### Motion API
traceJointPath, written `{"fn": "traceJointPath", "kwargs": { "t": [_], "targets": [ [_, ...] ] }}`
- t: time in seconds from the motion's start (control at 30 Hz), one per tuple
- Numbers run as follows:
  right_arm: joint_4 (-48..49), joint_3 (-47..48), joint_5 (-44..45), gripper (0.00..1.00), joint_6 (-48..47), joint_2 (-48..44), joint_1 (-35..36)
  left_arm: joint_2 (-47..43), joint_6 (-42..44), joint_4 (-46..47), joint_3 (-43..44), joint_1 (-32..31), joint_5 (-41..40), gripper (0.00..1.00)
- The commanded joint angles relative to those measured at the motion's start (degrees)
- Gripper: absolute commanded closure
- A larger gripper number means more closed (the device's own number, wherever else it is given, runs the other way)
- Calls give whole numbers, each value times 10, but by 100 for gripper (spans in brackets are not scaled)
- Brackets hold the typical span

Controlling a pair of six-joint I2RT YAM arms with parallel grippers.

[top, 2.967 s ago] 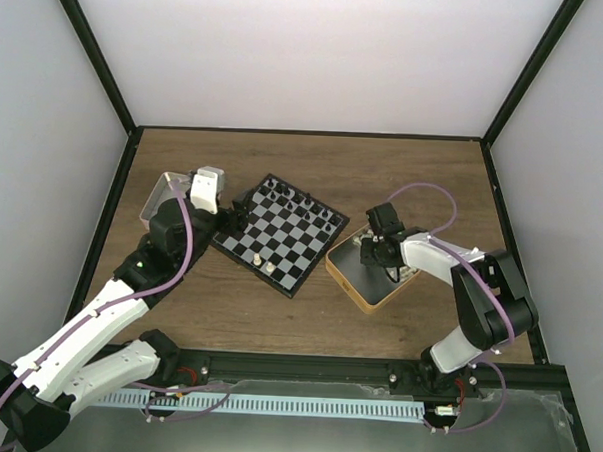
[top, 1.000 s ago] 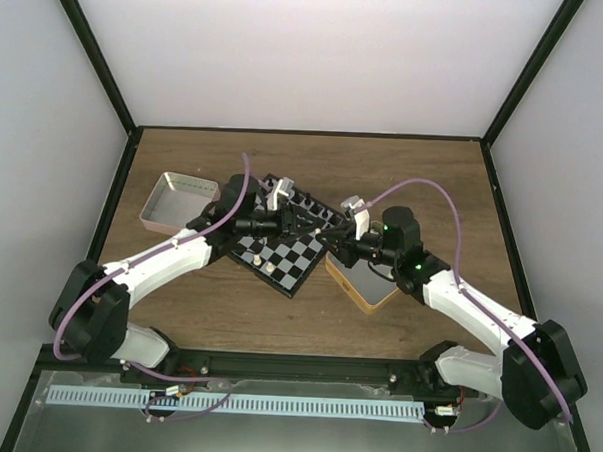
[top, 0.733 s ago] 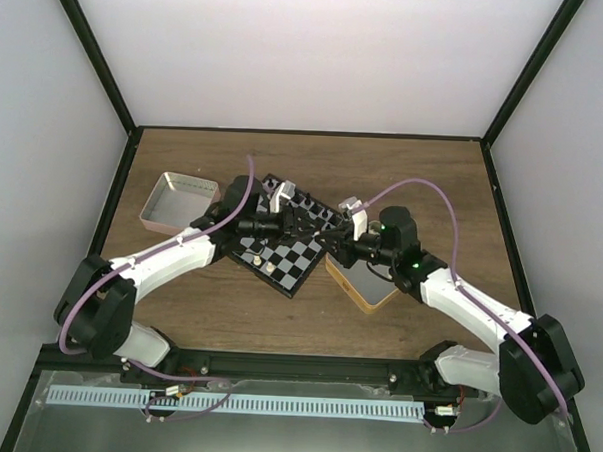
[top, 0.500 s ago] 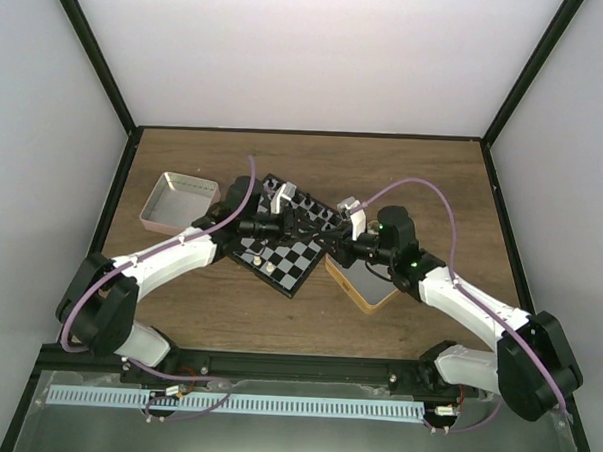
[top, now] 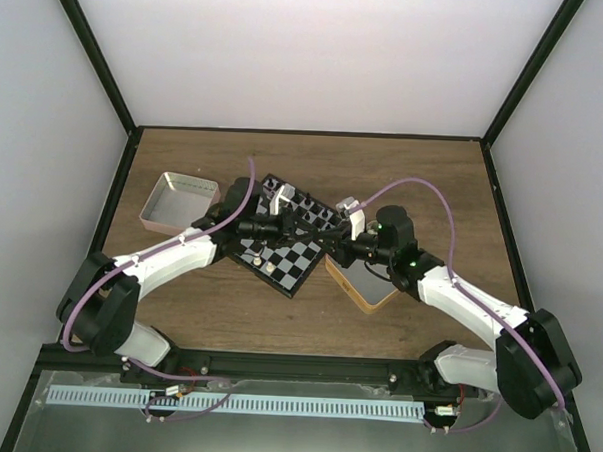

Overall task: Set up the chess pieces on the board
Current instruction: Place the chess piece on the chessboard.

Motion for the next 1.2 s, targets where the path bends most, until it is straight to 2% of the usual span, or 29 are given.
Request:
{"fn": "traceJointPath", "kwargs": {
  "t": [0.0,0.17,0.23,0.4,0.57,0.63,0.73,0.93,1.17],
  "targets": [
    [10,29,12,80,15,2,4,-12,15,4,1,-2,13,96],
    [-13,27,52,53,31,-19,3,-22,89,-85,29,2,-52,96],
    [-17,21,79,47,44,-39,3,-30,134,-132,36,4,-108,96],
    [-40,-3,197,46,92,-93,3,-71,233,-229,28,3,-333,96],
    [-64,-16,249,46,107,-112,4,-120,242,-260,-26,3,-575,96],
    [-67,-17,251,46,110,-111,4,-136,233,-259,-48,4,-630,96],
    [-67,-16,255,46,115,-104,3,-139,236,-235,-72,14,-650,96],
    [-65,-12,253,46,123,-88,3,-83,248,-203,-78,61,-585,96],
    [-72,-13,262,46,124,-87,3,-57,226,-165,-103,82,-580,96]
  ]
}}
